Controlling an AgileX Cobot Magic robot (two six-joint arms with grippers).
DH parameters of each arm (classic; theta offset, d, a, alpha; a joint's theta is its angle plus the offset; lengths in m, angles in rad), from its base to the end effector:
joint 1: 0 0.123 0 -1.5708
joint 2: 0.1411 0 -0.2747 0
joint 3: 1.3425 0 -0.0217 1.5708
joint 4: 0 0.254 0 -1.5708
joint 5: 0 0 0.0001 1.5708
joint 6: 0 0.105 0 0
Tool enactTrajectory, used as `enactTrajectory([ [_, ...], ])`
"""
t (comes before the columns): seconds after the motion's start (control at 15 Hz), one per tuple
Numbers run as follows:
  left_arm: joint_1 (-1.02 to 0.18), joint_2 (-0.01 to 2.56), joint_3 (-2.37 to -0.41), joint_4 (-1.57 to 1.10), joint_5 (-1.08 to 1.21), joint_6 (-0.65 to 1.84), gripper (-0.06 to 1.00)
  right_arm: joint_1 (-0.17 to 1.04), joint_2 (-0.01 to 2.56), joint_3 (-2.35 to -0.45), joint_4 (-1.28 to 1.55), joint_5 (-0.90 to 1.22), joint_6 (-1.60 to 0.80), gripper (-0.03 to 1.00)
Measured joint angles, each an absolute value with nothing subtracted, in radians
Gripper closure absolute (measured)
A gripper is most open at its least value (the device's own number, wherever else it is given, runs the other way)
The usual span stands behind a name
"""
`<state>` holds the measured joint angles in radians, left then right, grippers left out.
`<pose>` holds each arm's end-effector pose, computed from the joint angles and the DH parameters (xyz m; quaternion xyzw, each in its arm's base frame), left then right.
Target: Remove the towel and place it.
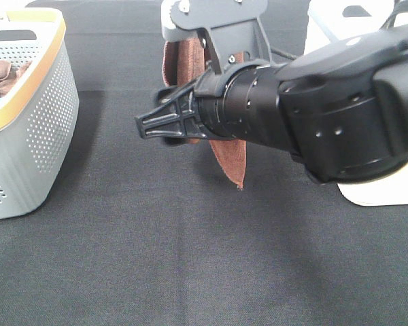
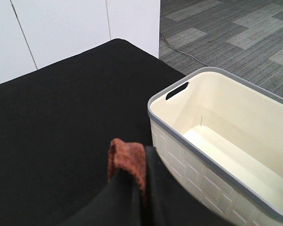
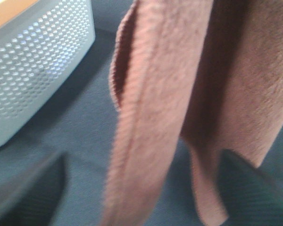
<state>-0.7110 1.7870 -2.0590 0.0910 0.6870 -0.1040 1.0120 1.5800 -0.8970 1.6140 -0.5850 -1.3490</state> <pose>0.3264 -0.2731 0.4563 0.2540 0.7715 -0.1902 0.5514 0.2265 0.2531 0.2188 -0.1852 0.8423 0.0564 0.5030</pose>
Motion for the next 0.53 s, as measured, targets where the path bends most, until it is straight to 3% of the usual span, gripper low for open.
enactTrajectory([
  [0.07,-0.711,1.787,-2.059,0.091,0.687,-0.104,0.94,1.012,1.587,-0.897,1.595,-0.594,-1.346,0.34],
  [0.2,-0.711,1.787,-2.059,0.091,0.692,-0.104,0.94,1.012,1.593,-0.897,1.58,-0.595,-1.346,0.4],
  [0.53,-0.711,1.787,-2.059,0.09,0.695,-0.104,0.94,1.002,1.636,-0.934,1.569,-0.602,-1.346,0.42],
])
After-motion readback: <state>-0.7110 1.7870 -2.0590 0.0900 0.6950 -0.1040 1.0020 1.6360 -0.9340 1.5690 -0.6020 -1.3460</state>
